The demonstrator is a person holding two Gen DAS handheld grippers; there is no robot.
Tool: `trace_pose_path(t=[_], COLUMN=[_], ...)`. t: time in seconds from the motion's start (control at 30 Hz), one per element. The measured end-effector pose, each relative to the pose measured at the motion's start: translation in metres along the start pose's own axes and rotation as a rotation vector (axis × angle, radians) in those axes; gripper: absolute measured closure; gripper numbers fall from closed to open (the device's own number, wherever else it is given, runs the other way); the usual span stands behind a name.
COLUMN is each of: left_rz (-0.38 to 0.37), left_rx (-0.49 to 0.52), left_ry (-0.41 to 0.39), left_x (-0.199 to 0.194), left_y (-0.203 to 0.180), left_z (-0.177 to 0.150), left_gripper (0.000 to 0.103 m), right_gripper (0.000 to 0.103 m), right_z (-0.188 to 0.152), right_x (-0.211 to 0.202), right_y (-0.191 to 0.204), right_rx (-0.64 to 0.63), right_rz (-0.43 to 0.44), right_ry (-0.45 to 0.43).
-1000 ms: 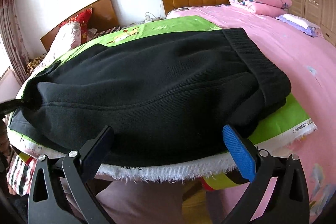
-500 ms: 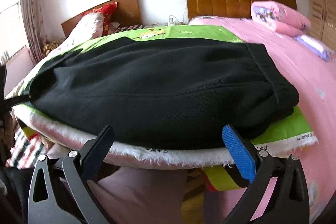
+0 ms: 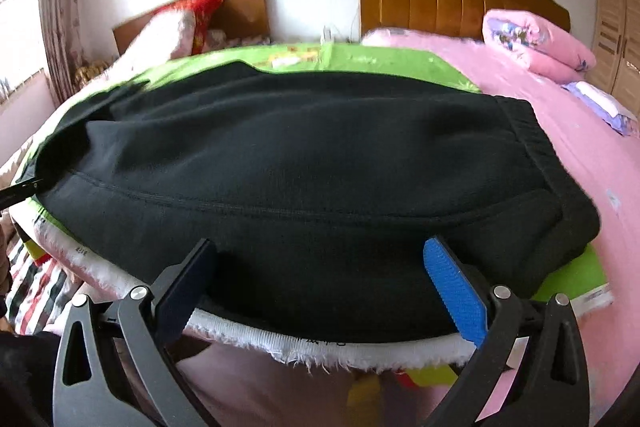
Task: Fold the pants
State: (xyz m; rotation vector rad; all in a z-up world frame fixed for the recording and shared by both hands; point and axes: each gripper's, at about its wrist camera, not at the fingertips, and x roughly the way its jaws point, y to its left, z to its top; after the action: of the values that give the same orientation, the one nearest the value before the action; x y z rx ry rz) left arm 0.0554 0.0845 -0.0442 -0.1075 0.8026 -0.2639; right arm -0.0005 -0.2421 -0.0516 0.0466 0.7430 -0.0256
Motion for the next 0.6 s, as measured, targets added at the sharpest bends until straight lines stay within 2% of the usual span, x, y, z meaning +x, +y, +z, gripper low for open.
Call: trace_pose_path(t=[0.07,0.13,0.2,0.23,0.3,0.33,0.47,0.57,0.6], left_rz=[-0.03,0.018,0.043,0.062,0.121,0.153,0.211,0.271,0.312], left_rx=[-0.007,0.001,0.018,0.016,0.0,-0.019,-0.119,-0.192,-0.233], left_ry=[0.001,-0.055,-0.112,-0.13,-0.152,-0.15,-0.159,-0.18,-0.18], left_x=[-0.004,-0.017,-0.031,-0.036,-0.041,-0.042,-0.056,-0.075,-0.083], left_y=[0.0,0.0,0.005,0.009,0.022,0.033,0.081,0.13,0.156], left_z=[0.001,0.002,0.004,0.006,0.009,0.011,0.018,0.02,0.022], left_gripper=[0.032,0.024,0.017,0.01,0.007,0.007,0.007,0.007,0.007], right_gripper=[0.004,0.004,0.004,0.004,0.004,0.004,0.004,0.004,0.004], right_z=[0.017,0.042,0.071,0.09,0.12,0.129,0.159,0.169,0.172], right_x=[-0.01,-0.007,0.008,0.024,0.062,0.078,0.138,0.159,0.159], right_y=[0.006,0.02,0.044,0.064,0.104,0.123,0.203,0.24,0.254], right_rx=[0.027,0.048,0.062,0.075,0.099,0.101,0.069,0.074,0.065], right_rz=[0.066,0.18,0.328,0.449,0.628,0.655,0.714,0.741,0.748], right_ry=[-0.052,-0.059,-0.014,0.023,0.115,0.156,0.274,0.318,0.313])
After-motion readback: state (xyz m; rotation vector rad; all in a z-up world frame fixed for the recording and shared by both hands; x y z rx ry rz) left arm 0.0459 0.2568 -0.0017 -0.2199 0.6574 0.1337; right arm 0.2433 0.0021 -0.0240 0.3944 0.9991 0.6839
